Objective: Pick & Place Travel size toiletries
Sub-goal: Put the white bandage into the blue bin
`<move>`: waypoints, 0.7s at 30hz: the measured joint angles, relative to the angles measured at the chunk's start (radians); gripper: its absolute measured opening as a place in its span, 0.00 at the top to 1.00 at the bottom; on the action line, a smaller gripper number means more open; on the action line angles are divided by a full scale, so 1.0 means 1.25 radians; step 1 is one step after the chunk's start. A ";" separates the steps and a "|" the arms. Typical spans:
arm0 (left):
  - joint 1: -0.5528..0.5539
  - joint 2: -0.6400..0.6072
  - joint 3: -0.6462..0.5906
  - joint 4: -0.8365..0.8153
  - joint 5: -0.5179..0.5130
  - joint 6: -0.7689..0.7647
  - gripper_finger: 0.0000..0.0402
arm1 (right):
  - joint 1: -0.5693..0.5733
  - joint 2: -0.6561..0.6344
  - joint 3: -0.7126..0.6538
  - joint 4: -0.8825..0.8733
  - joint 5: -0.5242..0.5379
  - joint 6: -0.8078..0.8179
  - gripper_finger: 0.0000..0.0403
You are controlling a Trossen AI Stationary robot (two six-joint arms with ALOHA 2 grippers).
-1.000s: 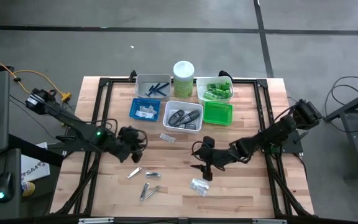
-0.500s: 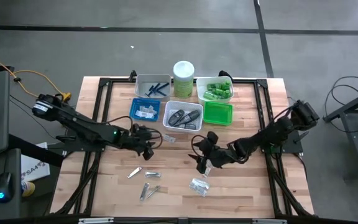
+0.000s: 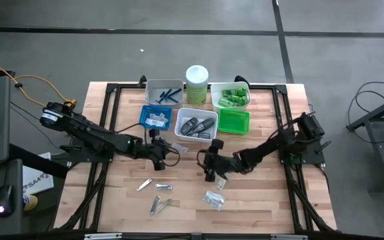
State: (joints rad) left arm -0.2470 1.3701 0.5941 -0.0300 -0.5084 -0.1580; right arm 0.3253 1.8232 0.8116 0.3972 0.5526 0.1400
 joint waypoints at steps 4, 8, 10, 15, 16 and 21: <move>0.001 0.000 0.000 0.002 -0.003 -0.001 0.67 | -0.035 0.003 0.020 -0.004 -0.029 -0.175 0.39; 0.000 0.000 0.000 -0.005 0.002 -0.025 0.67 | -0.058 0.002 0.043 -0.028 -0.060 -0.325 0.39; -0.001 0.000 0.000 -0.007 0.002 -0.039 0.67 | -0.061 0.003 0.046 -0.033 -0.063 -0.395 0.39; -0.001 0.000 0.000 -0.022 0.002 -0.054 0.67 | -0.061 0.044 0.055 0.002 -0.084 -0.598 0.39; -0.001 0.000 0.000 -0.025 0.002 -0.060 0.67 | -0.061 0.057 0.057 0.008 -0.087 -0.635 0.39; -0.001 0.000 -0.001 -0.024 0.003 -0.068 0.67 | -0.061 0.140 0.098 0.059 0.006 -0.813 0.39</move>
State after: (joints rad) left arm -0.2489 1.3701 0.5934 -0.0598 -0.5046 -0.2428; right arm 0.2485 1.9976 0.9342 0.4704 0.5598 -0.8762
